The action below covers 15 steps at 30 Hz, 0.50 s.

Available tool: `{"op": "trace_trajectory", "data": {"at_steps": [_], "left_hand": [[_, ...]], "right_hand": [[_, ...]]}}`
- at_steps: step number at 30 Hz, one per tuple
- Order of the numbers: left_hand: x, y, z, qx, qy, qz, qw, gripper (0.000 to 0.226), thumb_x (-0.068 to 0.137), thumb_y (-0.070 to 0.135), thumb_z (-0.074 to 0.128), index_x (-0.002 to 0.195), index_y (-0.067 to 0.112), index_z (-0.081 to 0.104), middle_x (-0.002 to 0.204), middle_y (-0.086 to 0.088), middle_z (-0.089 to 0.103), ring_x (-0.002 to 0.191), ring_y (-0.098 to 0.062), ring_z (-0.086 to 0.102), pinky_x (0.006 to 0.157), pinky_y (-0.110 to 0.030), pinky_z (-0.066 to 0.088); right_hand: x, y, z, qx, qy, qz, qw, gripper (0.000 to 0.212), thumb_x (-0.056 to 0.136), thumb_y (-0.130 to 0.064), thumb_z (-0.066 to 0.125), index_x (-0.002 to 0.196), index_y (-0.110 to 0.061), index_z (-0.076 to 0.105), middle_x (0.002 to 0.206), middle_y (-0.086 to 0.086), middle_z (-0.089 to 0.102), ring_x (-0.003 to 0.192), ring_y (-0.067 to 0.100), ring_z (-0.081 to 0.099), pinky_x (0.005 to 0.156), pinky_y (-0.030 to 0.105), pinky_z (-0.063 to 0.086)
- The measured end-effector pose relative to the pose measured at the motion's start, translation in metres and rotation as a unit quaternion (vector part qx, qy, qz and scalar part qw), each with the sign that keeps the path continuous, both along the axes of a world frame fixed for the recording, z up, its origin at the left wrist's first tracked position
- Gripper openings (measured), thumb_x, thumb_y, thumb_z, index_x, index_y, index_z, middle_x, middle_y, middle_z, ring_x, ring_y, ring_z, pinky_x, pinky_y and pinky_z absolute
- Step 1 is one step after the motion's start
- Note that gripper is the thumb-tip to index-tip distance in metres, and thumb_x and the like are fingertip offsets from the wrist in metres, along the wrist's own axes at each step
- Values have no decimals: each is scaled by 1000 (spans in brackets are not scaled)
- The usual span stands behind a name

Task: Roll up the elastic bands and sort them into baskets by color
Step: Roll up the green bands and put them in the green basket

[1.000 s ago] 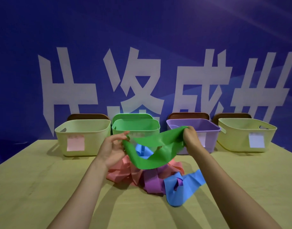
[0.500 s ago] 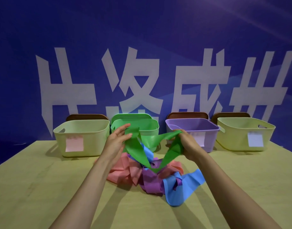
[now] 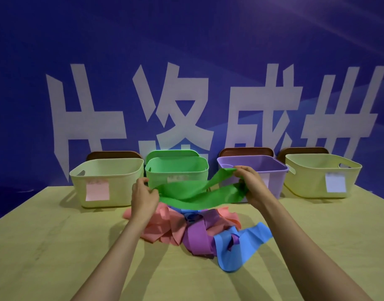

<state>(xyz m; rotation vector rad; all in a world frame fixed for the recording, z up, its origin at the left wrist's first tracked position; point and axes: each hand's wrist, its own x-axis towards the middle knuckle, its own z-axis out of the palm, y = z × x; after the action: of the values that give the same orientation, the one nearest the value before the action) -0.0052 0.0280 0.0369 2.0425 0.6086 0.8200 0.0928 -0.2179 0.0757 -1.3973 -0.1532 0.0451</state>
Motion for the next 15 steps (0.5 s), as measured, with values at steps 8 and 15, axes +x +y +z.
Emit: {"op": "trace_trajectory", "data": {"at_steps": [8,15], "left_hand": [[-13,-14,27,-500,-61,-299,811,21,78,0,47,94,7,59,81,-11,61,68,-23,59,74,-41,53],[-14,-14,29,-500,-132,-353,779,48,63,10,80,104,11,56,81,-2,64,69,-14,61,84,-36,50]], "right_hand": [[14,2,-13,-42,31,-28,998,15,91,-8,50,103,-5,60,81,11,59,65,21,55,52,26,44],[23,-3,-28,-60,45,-58,995,21,90,0,38,87,-6,58,79,17,59,64,28,57,52,28,48]]}}
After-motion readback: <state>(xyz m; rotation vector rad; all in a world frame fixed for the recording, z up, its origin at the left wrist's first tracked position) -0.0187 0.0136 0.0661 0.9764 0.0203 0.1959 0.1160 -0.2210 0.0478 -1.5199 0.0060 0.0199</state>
